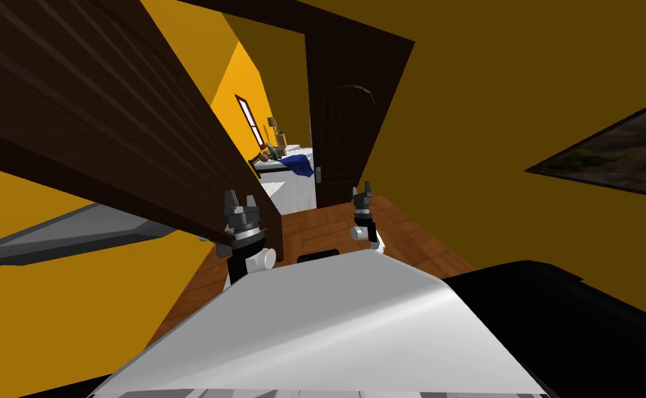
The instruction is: Pull the door open
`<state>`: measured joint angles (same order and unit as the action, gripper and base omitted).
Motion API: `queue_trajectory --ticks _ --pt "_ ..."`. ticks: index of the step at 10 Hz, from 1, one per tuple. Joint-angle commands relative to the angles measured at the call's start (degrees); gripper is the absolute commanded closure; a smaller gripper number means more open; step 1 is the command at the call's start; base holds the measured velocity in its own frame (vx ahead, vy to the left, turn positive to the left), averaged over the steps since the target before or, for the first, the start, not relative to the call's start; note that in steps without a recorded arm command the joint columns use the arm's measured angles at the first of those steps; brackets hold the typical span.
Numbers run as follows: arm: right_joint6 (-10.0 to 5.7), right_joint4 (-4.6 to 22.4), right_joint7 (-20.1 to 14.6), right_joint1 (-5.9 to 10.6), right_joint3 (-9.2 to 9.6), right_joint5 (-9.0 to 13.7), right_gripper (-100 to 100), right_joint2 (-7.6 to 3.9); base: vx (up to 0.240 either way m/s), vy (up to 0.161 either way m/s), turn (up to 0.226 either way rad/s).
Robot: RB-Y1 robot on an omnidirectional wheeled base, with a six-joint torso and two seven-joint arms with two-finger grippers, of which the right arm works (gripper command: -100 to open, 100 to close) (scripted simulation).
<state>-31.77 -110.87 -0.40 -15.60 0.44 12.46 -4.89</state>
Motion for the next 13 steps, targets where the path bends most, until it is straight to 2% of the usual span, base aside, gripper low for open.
queue_trajectory --ticks 1,5,6,10,13 --pt "0.15 2.86 0.52 1.59 0.05 0.87 -100 -0.69 0.107 0.001 0.118" --pt "0.59 10.29 1.48 5.26 -0.08 3.31 -100 -2.78 0.106 0.004 0.127" --pt "0.59 10.87 1.48 5.26 -0.08 3.31 -100 -2.78 0.065 0.01 0.015" --pt "1.05 18.58 2.48 9.1 -0.21 5.87 -100 -4.91 0.078 -0.001 0.114" --pt "1.29 22.48 3.0 11.05 -0.28 7.17 -100 -5.97 0.08 -0.002 0.077"
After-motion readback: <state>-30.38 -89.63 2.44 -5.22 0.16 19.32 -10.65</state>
